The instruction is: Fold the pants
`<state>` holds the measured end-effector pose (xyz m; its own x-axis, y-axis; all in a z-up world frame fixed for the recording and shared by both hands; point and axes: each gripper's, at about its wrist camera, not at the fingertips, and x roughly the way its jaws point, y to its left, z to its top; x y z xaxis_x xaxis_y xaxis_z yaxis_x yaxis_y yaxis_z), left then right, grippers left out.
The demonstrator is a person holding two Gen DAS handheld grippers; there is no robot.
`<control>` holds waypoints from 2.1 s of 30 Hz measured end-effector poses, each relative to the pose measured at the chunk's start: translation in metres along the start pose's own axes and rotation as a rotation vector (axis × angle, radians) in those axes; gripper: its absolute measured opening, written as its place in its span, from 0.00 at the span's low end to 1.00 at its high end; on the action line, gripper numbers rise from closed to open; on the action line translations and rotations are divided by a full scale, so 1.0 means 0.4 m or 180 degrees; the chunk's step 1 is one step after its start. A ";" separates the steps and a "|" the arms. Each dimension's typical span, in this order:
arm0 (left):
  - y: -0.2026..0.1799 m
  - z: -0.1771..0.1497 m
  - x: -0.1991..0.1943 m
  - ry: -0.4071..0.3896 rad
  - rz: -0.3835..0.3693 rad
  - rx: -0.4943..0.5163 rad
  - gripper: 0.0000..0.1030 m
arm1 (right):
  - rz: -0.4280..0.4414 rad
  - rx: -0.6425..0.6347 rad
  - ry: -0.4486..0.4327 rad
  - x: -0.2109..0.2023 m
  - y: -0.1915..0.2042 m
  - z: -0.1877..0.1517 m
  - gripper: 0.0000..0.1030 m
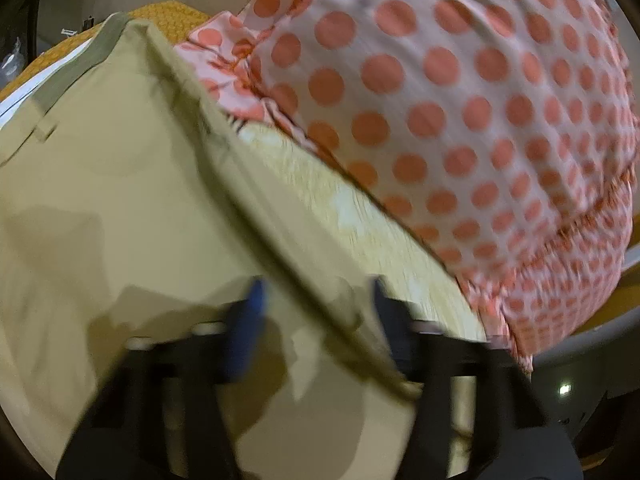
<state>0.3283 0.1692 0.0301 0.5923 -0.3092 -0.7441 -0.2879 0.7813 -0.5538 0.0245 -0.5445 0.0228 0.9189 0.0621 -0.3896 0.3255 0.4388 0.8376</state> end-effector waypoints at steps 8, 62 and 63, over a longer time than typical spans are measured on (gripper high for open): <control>0.005 -0.156 -0.314 -0.0531 -0.0329 0.0336 0.04 | -0.0023 -0.0241 -0.0216 -0.075 0.040 0.025 0.02; 0.470 -0.564 -0.655 -0.1366 0.0141 -0.0523 0.91 | 0.1290 -0.3540 0.2501 0.106 0.556 -1.010 0.80; 0.481 -0.556 -0.655 -0.1375 0.0105 -0.0590 0.91 | 0.1366 -0.3465 0.2407 0.091 0.551 -0.988 0.85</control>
<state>-0.0496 0.2800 0.0353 0.8281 -0.0012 -0.5605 -0.4180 0.6649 -0.6190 0.0414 -0.0914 0.0420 0.4459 0.6786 -0.5837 -0.6038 0.7094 0.3635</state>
